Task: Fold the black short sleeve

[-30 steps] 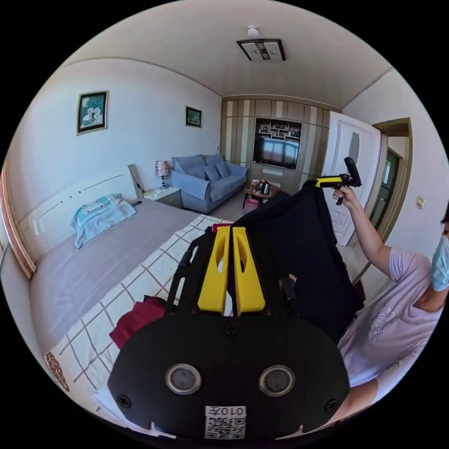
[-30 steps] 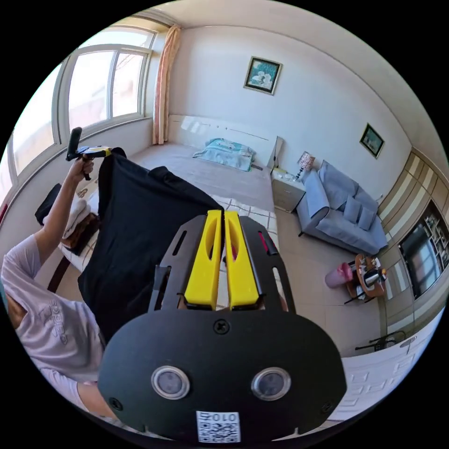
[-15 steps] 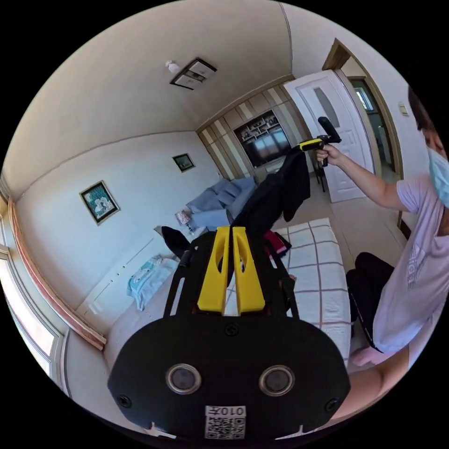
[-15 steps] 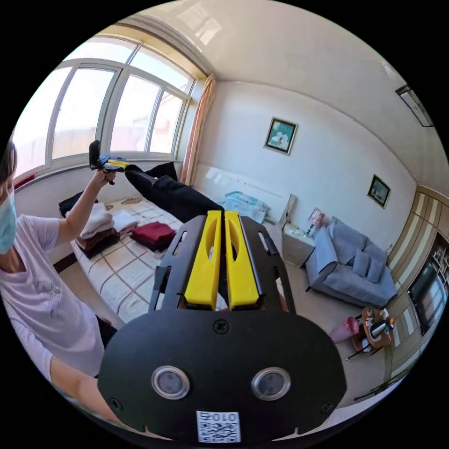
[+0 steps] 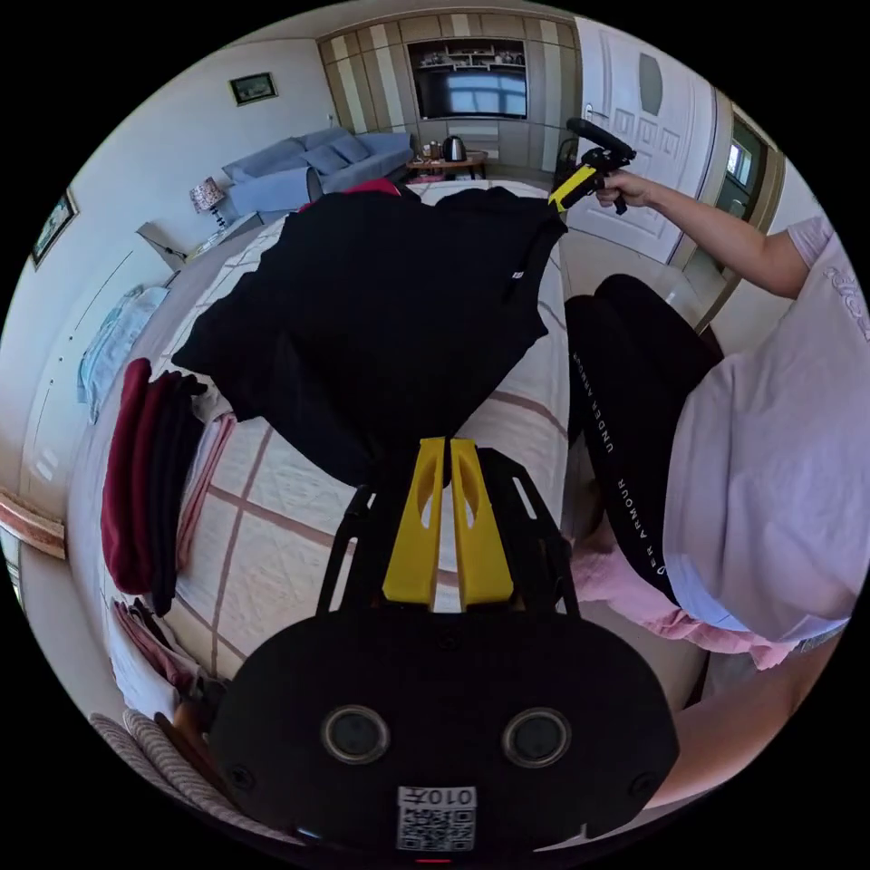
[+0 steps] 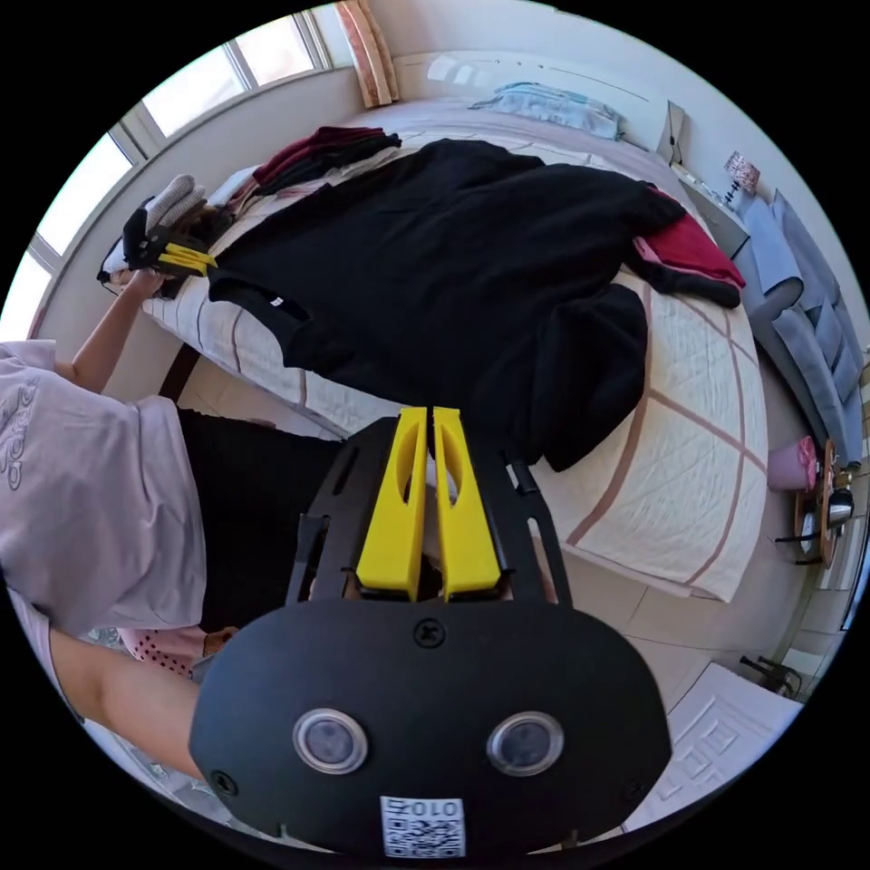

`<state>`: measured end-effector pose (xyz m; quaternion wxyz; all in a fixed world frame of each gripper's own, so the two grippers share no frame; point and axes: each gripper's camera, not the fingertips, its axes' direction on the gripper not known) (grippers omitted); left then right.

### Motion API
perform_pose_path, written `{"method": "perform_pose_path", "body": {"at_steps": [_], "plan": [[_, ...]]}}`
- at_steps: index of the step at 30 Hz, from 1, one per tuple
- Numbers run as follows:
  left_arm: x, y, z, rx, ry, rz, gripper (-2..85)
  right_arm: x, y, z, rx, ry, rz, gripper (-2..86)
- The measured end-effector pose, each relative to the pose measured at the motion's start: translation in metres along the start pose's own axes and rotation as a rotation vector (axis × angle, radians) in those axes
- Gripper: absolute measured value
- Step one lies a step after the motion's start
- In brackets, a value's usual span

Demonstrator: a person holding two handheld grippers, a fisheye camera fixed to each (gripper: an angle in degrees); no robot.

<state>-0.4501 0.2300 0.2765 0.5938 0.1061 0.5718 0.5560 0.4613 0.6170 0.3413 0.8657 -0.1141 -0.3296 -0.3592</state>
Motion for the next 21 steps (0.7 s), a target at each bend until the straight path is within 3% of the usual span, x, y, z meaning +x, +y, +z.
{"method": "perform_pose_path", "body": {"at_steps": [4, 9, 14, 21], "plan": [[0.023, -0.01, 0.002, -0.03, -0.013, 0.043, -0.3, 0.011, 0.019, -0.006, 0.024, -0.015, -0.03, 1.8], [0.026, -0.011, -0.017, 0.052, -0.027, -0.01, -0.2, 0.028, 0.05, -0.013, 0.103, -0.017, -0.049, 2.0], [0.044, -0.017, 0.011, -0.049, -0.021, 0.03, -0.2, 0.041, 0.066, 0.005, 0.077, -0.051, -0.023, 2.2], [0.04, -0.002, 0.015, -0.024, 0.014, -0.039, -0.2, 0.051, 0.094, 0.006, 0.121, -0.074, 0.012, 2.8]]}}
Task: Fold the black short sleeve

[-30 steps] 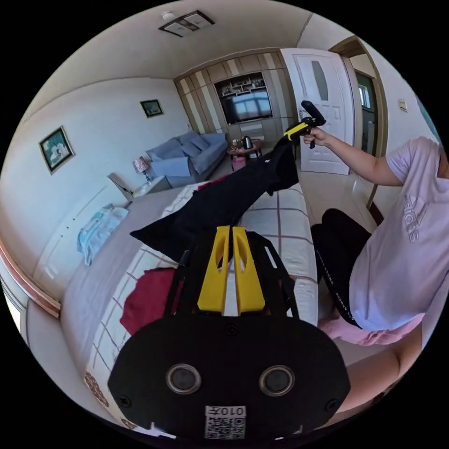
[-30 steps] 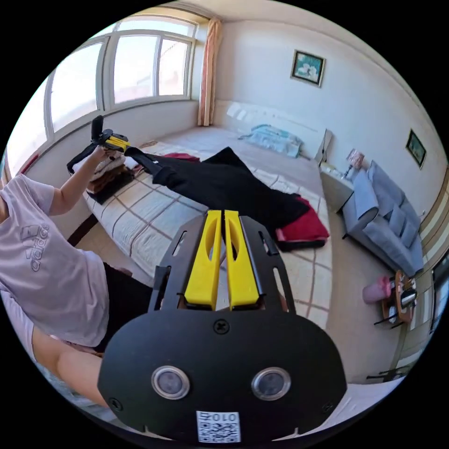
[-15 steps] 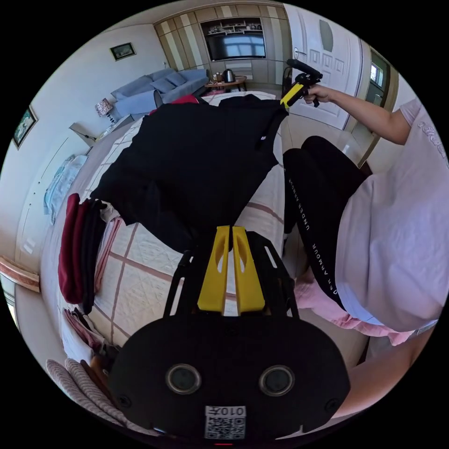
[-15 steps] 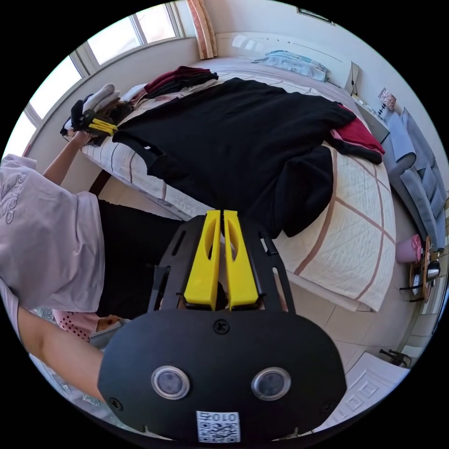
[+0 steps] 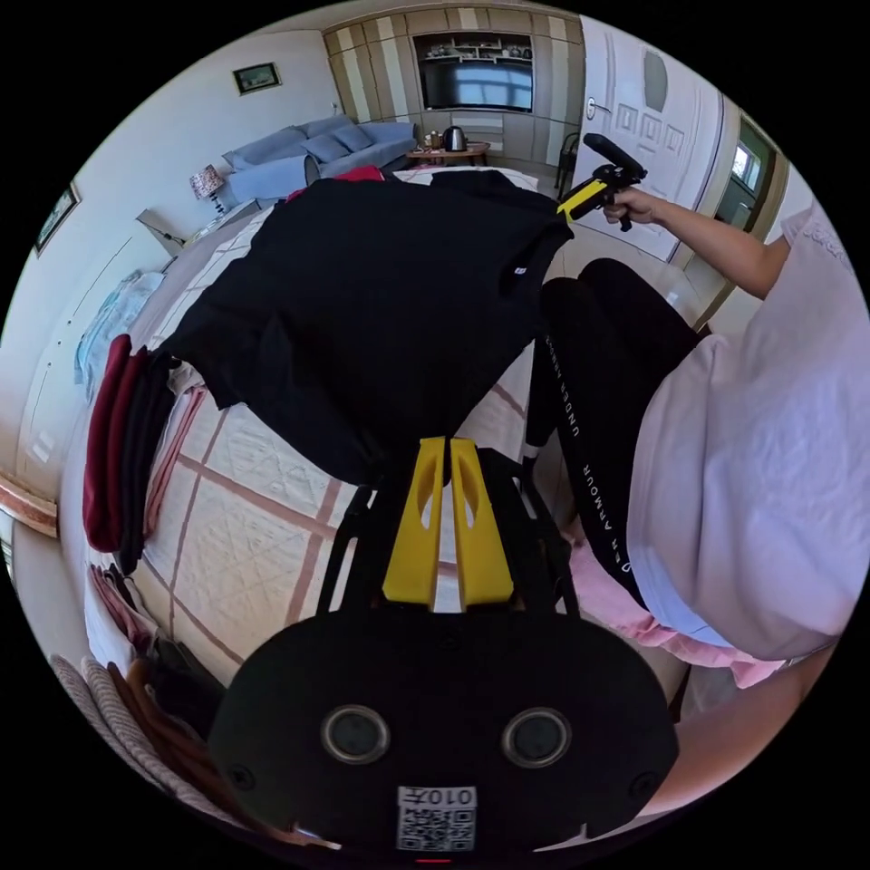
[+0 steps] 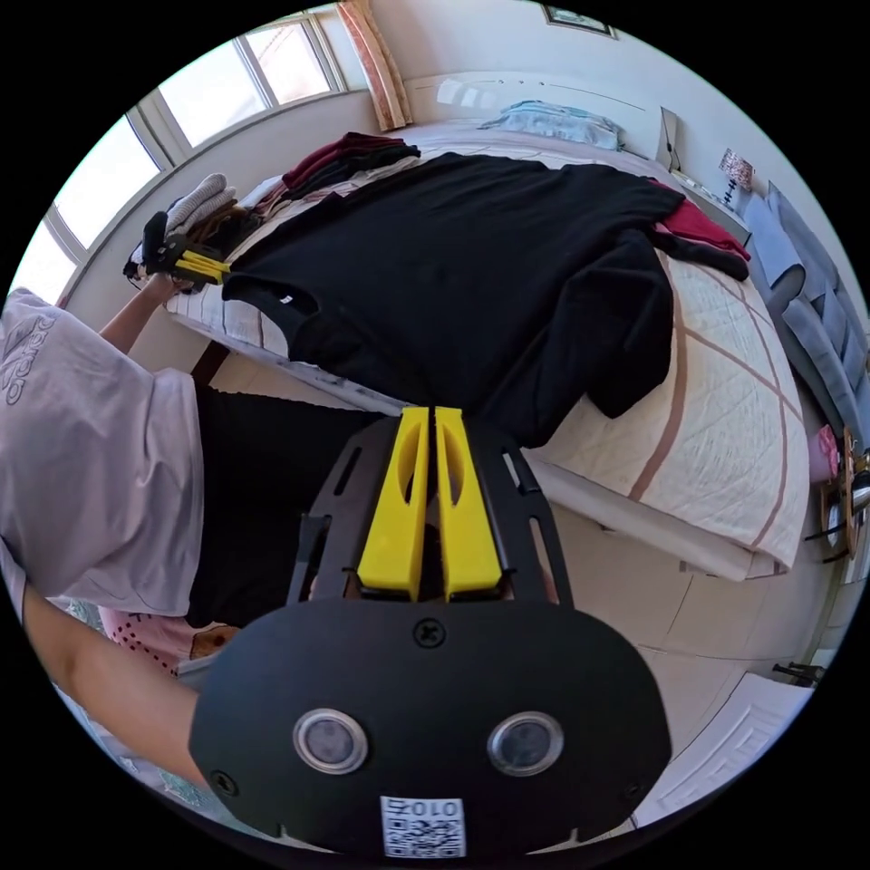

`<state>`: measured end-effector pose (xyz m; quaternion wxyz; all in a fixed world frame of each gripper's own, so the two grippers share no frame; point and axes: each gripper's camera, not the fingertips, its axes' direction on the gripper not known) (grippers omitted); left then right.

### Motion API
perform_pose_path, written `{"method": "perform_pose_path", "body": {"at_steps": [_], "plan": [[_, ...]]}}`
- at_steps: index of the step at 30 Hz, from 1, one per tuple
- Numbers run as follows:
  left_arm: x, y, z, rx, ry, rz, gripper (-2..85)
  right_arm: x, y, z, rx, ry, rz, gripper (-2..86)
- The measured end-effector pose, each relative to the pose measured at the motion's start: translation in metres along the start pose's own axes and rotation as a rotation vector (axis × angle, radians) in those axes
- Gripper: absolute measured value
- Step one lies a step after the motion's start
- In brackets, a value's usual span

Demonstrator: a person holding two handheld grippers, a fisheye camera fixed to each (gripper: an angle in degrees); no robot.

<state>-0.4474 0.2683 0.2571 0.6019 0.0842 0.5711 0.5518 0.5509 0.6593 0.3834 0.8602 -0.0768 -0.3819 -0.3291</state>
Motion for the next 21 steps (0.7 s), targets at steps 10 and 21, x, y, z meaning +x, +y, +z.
{"method": "perform_pose_path", "body": {"at_steps": [10, 21], "plan": [[0.001, 0.02, 0.016, 0.014, 0.03, -0.023, 0.0, 0.02, 0.033, -0.015, -0.001, -0.027, 0.008, 3.2], [0.008, 0.06, 0.021, 0.032, 0.049, -0.142, 6.4, 0.008, 0.063, -0.056, -0.091, -0.075, 0.06, 5.0]]}}
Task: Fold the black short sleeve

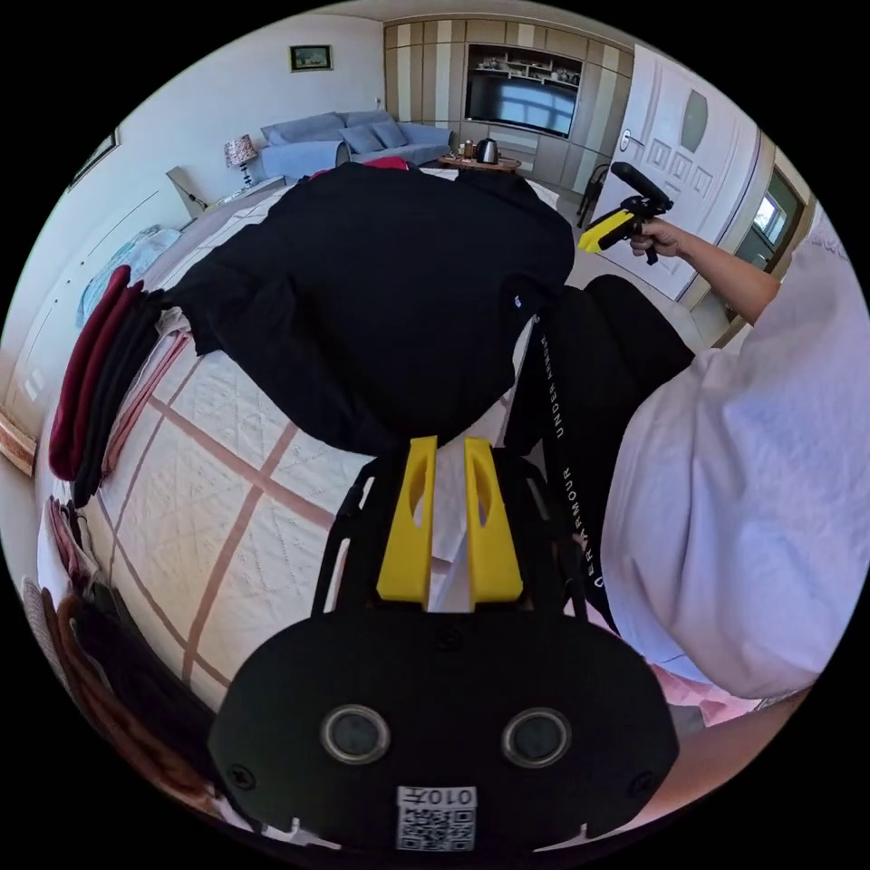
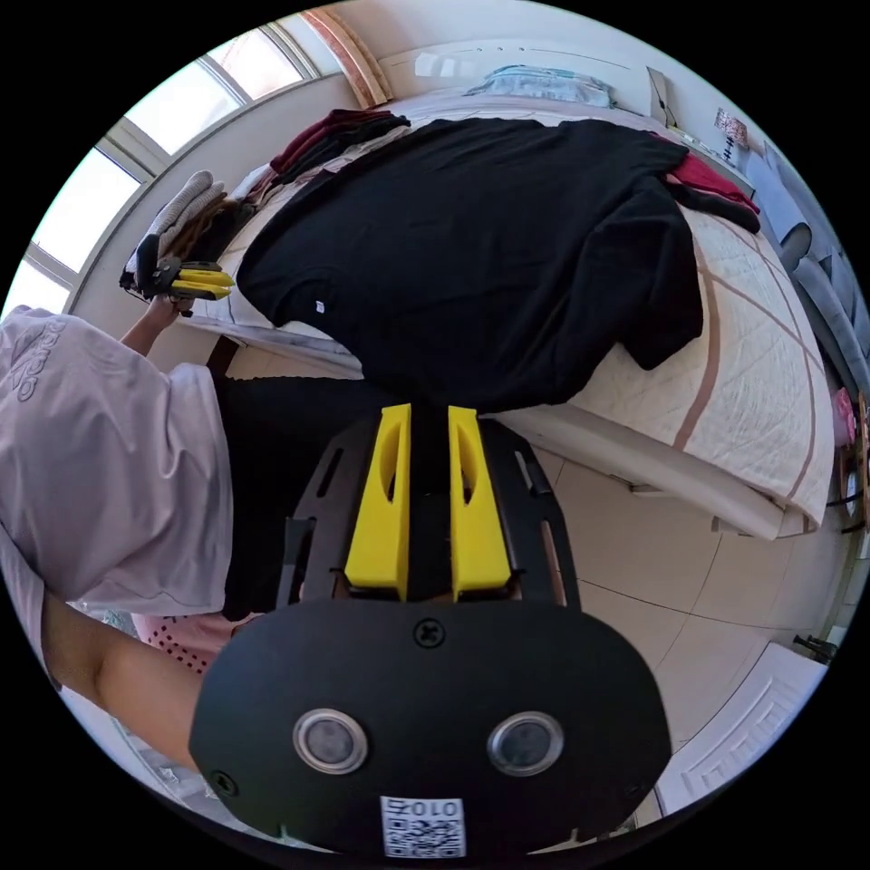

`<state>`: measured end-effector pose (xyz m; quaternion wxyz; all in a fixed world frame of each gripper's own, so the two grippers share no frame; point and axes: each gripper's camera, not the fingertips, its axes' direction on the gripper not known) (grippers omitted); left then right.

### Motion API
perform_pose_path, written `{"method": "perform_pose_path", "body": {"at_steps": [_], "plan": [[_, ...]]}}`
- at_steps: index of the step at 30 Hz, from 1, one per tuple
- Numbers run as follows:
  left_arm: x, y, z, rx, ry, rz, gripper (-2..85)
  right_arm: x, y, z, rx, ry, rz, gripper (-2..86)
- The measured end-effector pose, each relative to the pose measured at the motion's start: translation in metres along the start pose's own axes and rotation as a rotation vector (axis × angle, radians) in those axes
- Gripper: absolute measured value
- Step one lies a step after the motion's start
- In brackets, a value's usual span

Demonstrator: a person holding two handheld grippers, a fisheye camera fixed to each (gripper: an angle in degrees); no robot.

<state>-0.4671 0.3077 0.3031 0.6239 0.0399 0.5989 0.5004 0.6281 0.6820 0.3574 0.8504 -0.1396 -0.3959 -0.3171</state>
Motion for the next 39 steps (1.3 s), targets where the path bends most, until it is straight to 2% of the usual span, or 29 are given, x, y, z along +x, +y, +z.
{"method": "perform_pose_path", "body": {"at_steps": [1, 3, 6, 8, 13, 17, 22, 25, 28, 30, 33, 37, 39], "plan": [[0.0, 0.008, -0.013, 0.027, -0.009, -0.028, 7.1, -0.006, 0.001, -0.01, 0.019, -0.001, -0.016, 4.8], [-0.01, 0.019, -0.04, 0.122, -0.048, -0.111, 8.0, -0.039, -0.007, -0.054, 0.193, 0.055, -0.101, 4.8], [-0.051, 0.022, -0.067, 0.21, -0.202, -0.289, 9.4, -0.071, -0.041, -0.084, 0.391, 0.132, -0.206, 6.0], [-0.094, 0.01, -0.064, 0.258, -0.229, -0.374, 10.4, -0.079, -0.072, -0.087, 0.437, 0.102, -0.24, 6.8], [-0.158, -0.01, -0.018, 0.2, -0.058, -0.477, 10.9, -0.091, -0.153, -0.063, 0.417, -0.143, -0.23, 7.6], [-0.188, 0.007, 0.002, 0.225, 0.071, -0.573, 9.4, -0.122, -0.161, -0.048, 0.404, -0.108, -0.271, 7.3], [-0.207, 0.019, 0.023, 0.272, 0.301, -0.588, 2.9, -0.086, -0.118, -0.055, 0.417, -0.172, -0.117, 6.3], [-0.198, 0.031, 0.002, 0.349, 0.238, -0.598, 1.1, -0.056, -0.07, -0.08, 0.489, -0.159, 0.022, 5.5], [-0.187, 0.064, -0.038, 0.367, 0.04, -0.671, 0.3, -0.034, -0.019, -0.106, 0.526, -0.075, 0.138, 5.3], [-0.179, 0.094, -0.06, 0.356, -0.054, -0.744, 0.1, -0.018, 0.016, -0.118, 0.526, -0.036, 0.225, 5.2], [-0.157, 0.123, -0.068, 0.216, -0.177, -0.828, 0.0, -0.002, 0.048, -0.121, 0.516, 0.028, 0.325, 5.3], [-0.14, 0.143, -0.048, 0.16, -0.127, -0.917, 0.2, 0.023, 0.066, -0.124, 0.523, 0.062, 0.438, 7.0], [-0.132, 0.151, -0.059, 0.21, -0.194, -0.97, 0.1, 0.042, 0.071, -0.137, 0.533, 0.113, 0.522, 9.0]]}}
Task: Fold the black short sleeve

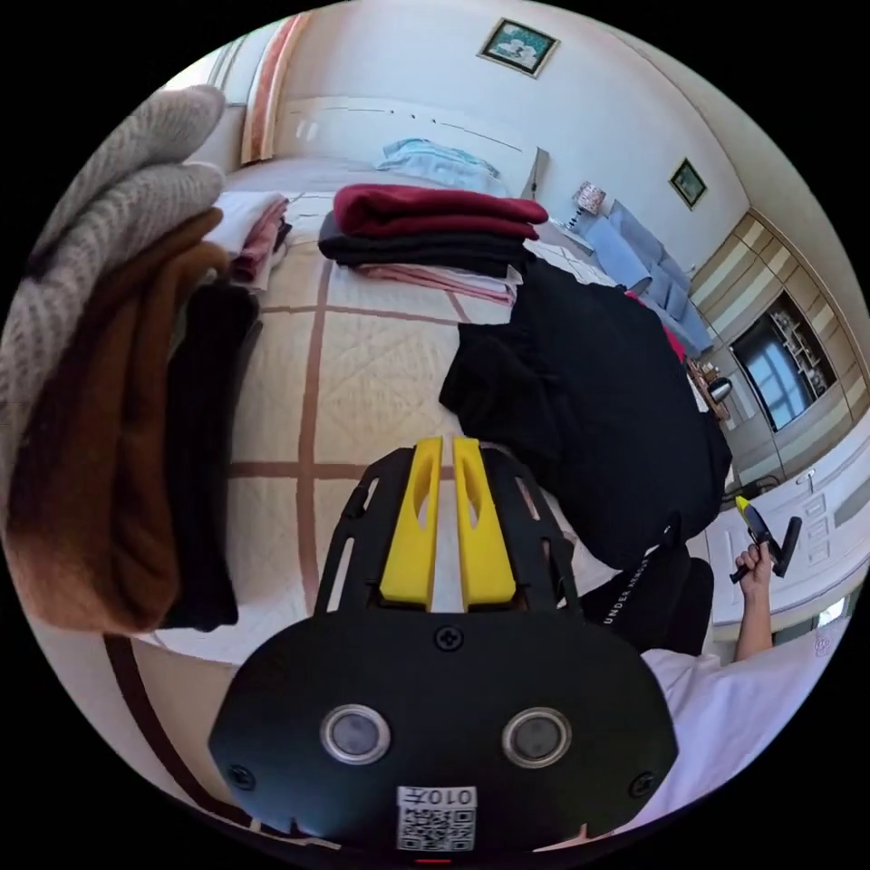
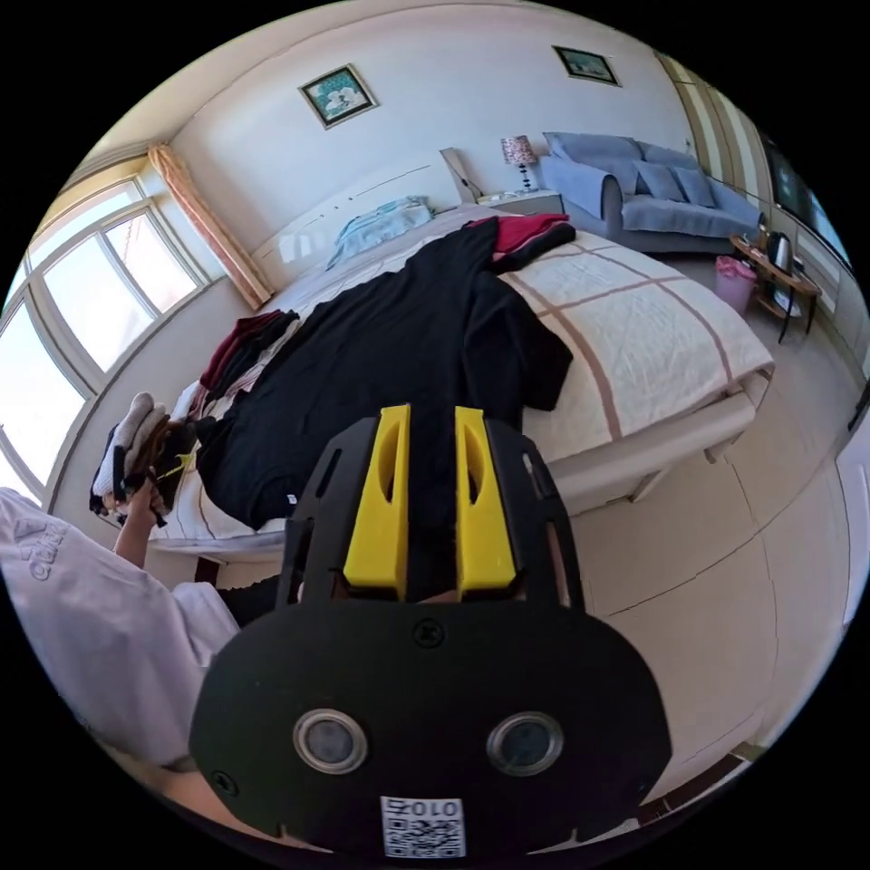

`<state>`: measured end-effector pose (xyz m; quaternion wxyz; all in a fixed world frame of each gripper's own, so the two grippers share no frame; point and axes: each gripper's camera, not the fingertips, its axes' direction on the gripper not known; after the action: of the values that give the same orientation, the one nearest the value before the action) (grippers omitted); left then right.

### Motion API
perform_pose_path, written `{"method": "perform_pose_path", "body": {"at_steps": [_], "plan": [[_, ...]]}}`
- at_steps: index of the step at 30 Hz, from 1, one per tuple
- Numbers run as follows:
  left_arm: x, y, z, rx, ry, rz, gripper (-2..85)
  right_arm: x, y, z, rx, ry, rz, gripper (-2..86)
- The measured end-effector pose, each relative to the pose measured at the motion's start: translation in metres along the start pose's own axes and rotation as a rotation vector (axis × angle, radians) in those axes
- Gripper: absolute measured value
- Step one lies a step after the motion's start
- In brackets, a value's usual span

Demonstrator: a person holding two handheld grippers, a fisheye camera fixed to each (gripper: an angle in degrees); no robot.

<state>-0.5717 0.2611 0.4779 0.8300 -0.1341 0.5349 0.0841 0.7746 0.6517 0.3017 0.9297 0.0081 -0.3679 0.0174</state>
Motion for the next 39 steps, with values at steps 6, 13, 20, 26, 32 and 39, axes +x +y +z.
{"method": "perform_pose_path", "body": {"at_steps": [6, 13, 20, 26, 32, 39], "plan": [[0.043, -0.017, -0.036, 0.084, -0.131, 0.161, -0.1, 0.054, -0.029, -0.004, 0.051, -0.004, 0.173, 12.6], [0.075, -0.038, 0.038, -0.074, 0.02, 0.211, -0.1, 0.114, -0.045, 0.042, 0.025, -0.272, 0.387, 7.6], [0.05, -0.026, 0.043, -0.092, 0.081, 0.059, -0.2, 0.087, -0.094, -0.002, -0.021, 0.082, 0.241, 3.4], [0.059, -0.022, 0.053, -0.141, 0.047, 0.056, -0.1, 0.114, -0.09, 0.003, -0.143, 0.245, 0.241, 2.8], [0.065, -0.022, 0.05, -0.173, 0.015, 0.038, -0.2, 0.125, -0.048, 0.026, -0.139, 0.204, 0.357, 6.2], [0.094, -0.02, 0.023, -0.049, -0.104, 0.078, -0.2, 0.11, -0.058, -0.008, 0.082, 0.046, 0.315, 9.3]]}}
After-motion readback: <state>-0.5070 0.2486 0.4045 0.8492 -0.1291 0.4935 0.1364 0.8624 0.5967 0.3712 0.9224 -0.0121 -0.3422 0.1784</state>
